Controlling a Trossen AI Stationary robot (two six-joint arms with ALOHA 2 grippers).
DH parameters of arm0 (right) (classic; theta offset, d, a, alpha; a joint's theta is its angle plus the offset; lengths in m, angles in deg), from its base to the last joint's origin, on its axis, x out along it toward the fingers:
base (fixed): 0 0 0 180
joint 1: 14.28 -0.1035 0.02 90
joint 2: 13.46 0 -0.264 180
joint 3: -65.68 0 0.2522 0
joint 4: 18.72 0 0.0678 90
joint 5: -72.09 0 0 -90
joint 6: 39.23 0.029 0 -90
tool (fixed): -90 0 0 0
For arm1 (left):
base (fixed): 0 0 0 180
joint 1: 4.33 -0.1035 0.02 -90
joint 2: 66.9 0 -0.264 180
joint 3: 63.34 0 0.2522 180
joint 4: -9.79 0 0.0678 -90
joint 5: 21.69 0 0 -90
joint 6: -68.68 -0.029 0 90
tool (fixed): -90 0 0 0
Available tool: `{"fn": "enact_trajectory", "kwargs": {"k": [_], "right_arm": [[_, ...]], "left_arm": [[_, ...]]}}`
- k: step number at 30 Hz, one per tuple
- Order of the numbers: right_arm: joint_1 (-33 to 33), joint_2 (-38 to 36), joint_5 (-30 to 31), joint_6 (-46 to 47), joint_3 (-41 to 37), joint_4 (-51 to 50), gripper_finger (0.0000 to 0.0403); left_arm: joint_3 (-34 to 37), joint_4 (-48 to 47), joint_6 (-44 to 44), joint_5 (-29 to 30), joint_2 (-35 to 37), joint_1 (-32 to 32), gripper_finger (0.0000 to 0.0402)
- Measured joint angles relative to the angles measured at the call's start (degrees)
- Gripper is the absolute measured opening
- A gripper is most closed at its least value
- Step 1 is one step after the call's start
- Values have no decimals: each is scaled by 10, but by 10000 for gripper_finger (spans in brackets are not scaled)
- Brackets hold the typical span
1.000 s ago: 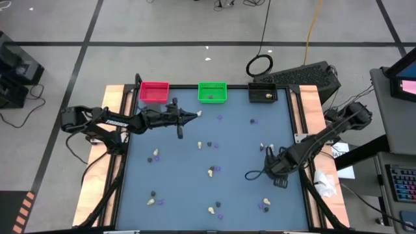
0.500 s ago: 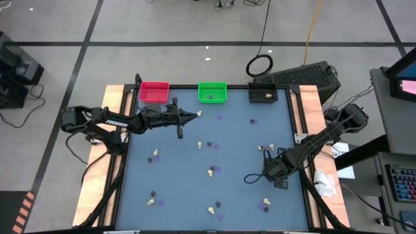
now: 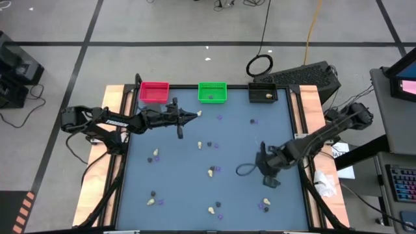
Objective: Sort Halloween decoration
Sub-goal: Put the white skull toy into the black bin
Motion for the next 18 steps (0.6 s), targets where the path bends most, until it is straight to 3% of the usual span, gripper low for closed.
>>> {"fn": "enact_trajectory", "kwargs": {"k": [8, 18], "right_arm": [[222, 4, 96, -103, 89, -87, 48], [562, 87, 95, -318, 149, -48, 48]], "left_arm": [[0, 0, 0, 0, 0, 0, 12], [0, -2, 0, 0, 0, 0, 12]]}}
